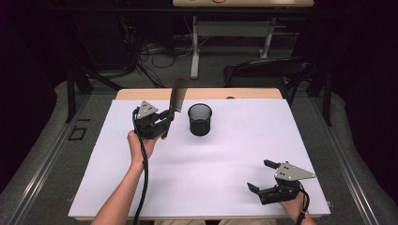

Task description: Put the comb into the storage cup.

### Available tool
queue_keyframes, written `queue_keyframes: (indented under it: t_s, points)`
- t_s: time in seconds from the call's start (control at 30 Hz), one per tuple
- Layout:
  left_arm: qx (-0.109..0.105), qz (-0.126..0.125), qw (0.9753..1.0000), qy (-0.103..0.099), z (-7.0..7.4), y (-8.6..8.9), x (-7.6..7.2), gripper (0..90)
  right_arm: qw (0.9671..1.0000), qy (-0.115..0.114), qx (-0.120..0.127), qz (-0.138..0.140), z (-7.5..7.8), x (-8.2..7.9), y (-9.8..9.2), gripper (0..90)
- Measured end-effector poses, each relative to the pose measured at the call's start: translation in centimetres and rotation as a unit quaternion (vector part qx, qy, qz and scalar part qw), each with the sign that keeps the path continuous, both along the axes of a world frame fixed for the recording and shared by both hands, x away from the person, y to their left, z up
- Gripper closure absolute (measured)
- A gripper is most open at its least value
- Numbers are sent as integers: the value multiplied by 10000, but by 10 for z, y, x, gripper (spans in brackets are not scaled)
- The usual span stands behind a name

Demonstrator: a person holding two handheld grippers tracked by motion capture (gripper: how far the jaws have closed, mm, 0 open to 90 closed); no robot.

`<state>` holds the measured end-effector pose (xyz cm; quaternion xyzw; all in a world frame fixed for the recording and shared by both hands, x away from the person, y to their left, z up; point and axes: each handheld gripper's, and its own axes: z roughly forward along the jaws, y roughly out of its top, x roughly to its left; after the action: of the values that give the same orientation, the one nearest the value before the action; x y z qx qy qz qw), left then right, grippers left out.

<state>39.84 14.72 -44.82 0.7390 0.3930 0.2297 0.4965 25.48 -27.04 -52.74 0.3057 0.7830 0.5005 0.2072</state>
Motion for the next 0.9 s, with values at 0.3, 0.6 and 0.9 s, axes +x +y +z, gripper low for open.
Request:
queue_keyframes:
  t_s: [0.3, 0.6, 0.9]
  points:
    - [-7, 29, 10000, -21, 6, 0, 8, 723, 10000, 7, 0, 1, 0, 0, 0, 0]
    - [-98, 66, 9999, -66, 11, -3, 15, 723, 10000, 3, 2, -7, 0, 1, -1, 0]
    - [-127, 97, 9998, -147, 19, -7, 21, 723, 10000, -33, 23, -16, 1, 0, -2, 0]
